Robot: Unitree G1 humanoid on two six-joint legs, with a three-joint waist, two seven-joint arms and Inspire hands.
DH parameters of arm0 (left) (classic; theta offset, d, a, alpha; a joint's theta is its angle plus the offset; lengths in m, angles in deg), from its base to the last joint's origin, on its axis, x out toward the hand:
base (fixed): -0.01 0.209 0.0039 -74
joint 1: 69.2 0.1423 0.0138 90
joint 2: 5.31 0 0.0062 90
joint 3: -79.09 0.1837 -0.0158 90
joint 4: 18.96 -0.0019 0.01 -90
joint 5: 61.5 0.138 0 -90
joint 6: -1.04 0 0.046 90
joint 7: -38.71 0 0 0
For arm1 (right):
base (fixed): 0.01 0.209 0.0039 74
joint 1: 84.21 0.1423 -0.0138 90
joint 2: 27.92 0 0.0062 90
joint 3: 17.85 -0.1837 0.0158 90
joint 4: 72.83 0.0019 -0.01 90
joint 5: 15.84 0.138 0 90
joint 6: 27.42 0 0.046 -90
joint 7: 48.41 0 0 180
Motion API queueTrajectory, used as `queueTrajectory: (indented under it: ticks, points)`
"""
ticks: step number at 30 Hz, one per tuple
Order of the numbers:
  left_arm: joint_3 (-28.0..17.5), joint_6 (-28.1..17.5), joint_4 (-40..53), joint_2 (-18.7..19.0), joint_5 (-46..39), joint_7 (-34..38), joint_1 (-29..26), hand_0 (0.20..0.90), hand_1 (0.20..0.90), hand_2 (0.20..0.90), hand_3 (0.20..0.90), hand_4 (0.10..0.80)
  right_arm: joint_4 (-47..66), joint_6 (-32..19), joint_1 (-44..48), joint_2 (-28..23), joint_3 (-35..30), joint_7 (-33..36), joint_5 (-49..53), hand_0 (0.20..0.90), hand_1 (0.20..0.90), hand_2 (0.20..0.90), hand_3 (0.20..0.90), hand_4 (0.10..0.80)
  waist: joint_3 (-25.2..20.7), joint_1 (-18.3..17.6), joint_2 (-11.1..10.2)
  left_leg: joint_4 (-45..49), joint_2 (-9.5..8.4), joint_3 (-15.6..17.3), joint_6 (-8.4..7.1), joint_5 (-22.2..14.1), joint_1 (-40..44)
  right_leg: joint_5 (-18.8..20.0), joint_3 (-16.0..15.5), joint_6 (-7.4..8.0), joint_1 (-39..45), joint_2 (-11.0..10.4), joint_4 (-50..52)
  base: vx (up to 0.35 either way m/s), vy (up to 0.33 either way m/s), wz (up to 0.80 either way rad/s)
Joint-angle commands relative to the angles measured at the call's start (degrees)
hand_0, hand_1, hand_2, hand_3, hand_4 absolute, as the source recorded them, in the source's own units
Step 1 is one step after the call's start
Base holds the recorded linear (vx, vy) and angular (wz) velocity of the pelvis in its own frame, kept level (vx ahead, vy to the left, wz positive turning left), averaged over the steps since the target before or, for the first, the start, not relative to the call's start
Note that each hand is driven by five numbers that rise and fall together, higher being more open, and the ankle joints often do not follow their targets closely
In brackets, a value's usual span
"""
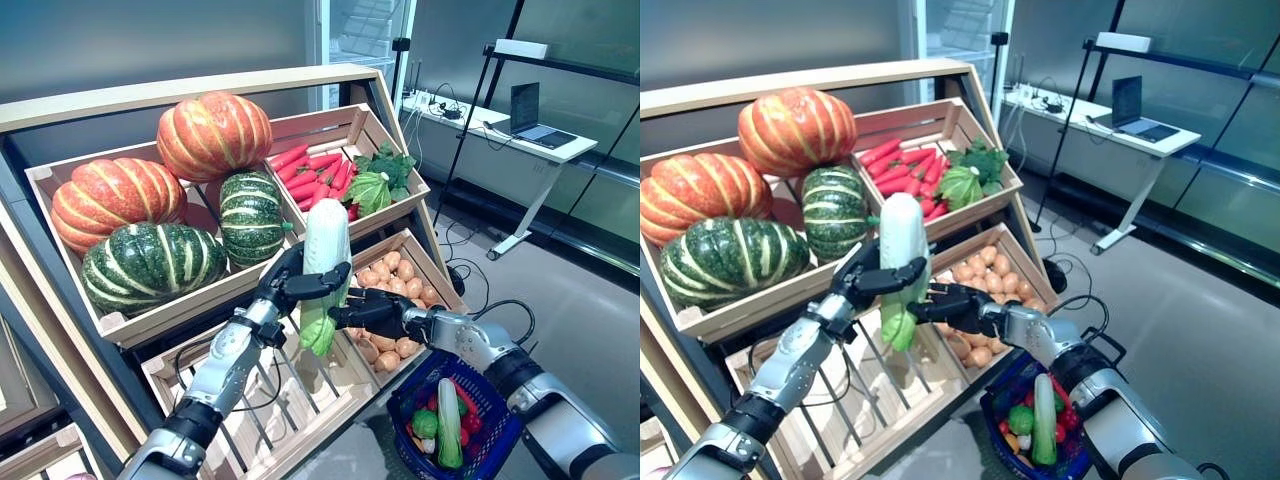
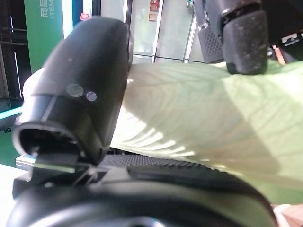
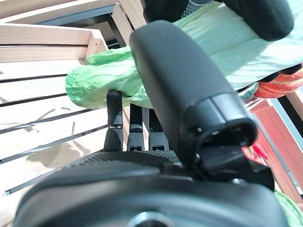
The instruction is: Put vegetables into the basket
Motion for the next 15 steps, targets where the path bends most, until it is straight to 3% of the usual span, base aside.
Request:
queueTrajectory:
  ticks: [1, 3, 15]
  points:
    - [9.23, -3.69, 0.51, -6.59, -1.91, -3.57, -12.58, 0.460, 0.460, 0.460, 0.460, 0.507, 5.82, -12.29, 15.93, 14.63, -5.84, -1.95, 11.65, 0.300, 0.300, 0.300, 0.300, 0.400, -1.71, -0.08, -0.79, 0.07, -0.30, 0.41, 0.61, -3.09, 0.37, -0.77, 1.45, -2.08, -0.76, -1.57, 1.48, 0.000, 0.000, 0.00]
    - [9.11, -3.41, 0.22, -6.42, -1.72, -3.34, -12.28, 0.900, 0.900, 0.900, 0.900, 0.800, 5.89, -12.88, 15.84, 14.17, -5.80, -2.32, 10.63, 0.300, 0.300, 0.300, 0.300, 0.400, -1.72, -0.13, -0.83, 0.07, -0.30, 0.41, 0.60, -3.10, 0.37, -0.72, 1.53, -2.04, -0.75, -1.55, 1.39, 0.000, 0.000, 0.00]
    - [3.59, -1.42, 0.23, -3.50, 1.13, -3.15, -8.43, 0.900, 0.900, 0.900, 0.900, 0.800, 13.96, -16.24, 9.07, 7.63, -8.88, -1.13, 1.94, 0.300, 0.300, 0.300, 0.300, 0.400, -1.20, -1.31, -0.61, 0.07, -0.08, 1.08, 0.65, -3.04, 0.49, -0.74, 2.69, -1.81, -1.26, -1.25, 1.48, 0.000, 0.000, 0.00]
